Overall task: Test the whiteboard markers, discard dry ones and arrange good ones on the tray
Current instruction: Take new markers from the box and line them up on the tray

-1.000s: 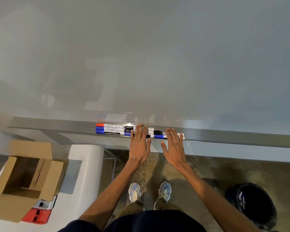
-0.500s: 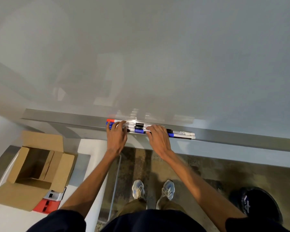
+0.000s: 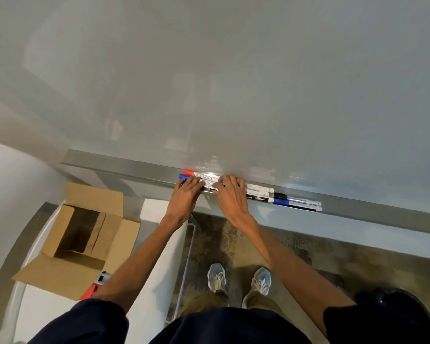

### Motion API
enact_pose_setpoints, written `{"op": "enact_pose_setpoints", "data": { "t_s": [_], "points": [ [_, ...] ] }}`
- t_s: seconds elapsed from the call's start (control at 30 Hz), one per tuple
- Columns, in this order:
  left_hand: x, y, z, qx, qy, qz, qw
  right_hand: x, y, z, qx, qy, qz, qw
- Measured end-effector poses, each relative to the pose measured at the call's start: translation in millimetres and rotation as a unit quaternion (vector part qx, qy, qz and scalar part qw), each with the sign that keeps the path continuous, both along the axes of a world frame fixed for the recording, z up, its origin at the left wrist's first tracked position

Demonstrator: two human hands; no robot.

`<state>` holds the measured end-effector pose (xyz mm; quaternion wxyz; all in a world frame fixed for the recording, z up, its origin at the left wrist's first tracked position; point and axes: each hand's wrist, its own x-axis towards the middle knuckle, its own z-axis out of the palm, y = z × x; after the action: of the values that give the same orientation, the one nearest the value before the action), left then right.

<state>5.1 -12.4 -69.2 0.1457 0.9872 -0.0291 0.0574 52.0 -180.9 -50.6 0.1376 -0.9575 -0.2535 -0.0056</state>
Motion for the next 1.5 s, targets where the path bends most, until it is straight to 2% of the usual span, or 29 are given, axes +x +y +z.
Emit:
{"op": "enact_pose_setpoints", "data": {
  "t_s": [0.1,0.2,0.3,0.4,0.53,0.67,0.87,1.0,1.13,1.2,1.33,1.5],
  "points": [
    [1.3,2.0,4.1,-0.032,-0.031,0.007,0.999,3.0,3.5,0.2,0.002,-0.011,-0.009,1.0],
    [6.3,8.8,9.2,-0.116,-0.034,0.087,0.989,9.1,3.8,-0.8,0.024,-0.012,-0.02,0.999],
    [11.7,16.9,5.2,-0.191,0.006,0.17,0.967,14.4,6.2,-1.4,0.035,0.008,-0.021,0.999],
    [11.3,15.6,2.7,-0.203,0.047,0.152,0.966,14.2,9.5,-5.1,0.022,0.03,-0.011,0.999],
    [7.7,14.1,6.1,-0.217,0.042,0.152,0.963,15.0,6.0,-10.9,0.035,0.047,0.009,0.998],
    [5.8,16.1,8.9,-0.19,0.045,0.152,0.969,19.1,2.5,-11.4,0.048,0.053,0.018,0.997],
    [6.1,14.4,-3.7,-0.102,0.044,0.13,0.985,15.1,-2.4,-12.5,0.064,0.034,0.023,0.997],
    [2.6,10.2,-9.5,-0.095,0.041,0.135,0.986,9.7,-18.6,-18.2,0.122,-0.019,0.012,0.992],
    [2.1,5.9,-4.6,-0.071,0.047,0.146,0.986,4.7,-41.5,-24.1,0.217,-0.11,-0.026,0.97],
    [2.4,-2.4,2.0,-0.065,0.041,0.139,0.987,-0.7,-52.9,-23.4,0.227,-0.096,-0.081,0.966],
    [6.0,-29.1,6.7,-0.063,0.051,0.06,0.995,-14.0,-71.3,-25.5,0.163,-0.042,-0.151,0.974],
    [10.5,-58.6,0.9,0.002,0.146,0.014,0.989,-20.2,-81.6,-44.5,0.05,-0.06,-0.107,0.991]
  ]
}}
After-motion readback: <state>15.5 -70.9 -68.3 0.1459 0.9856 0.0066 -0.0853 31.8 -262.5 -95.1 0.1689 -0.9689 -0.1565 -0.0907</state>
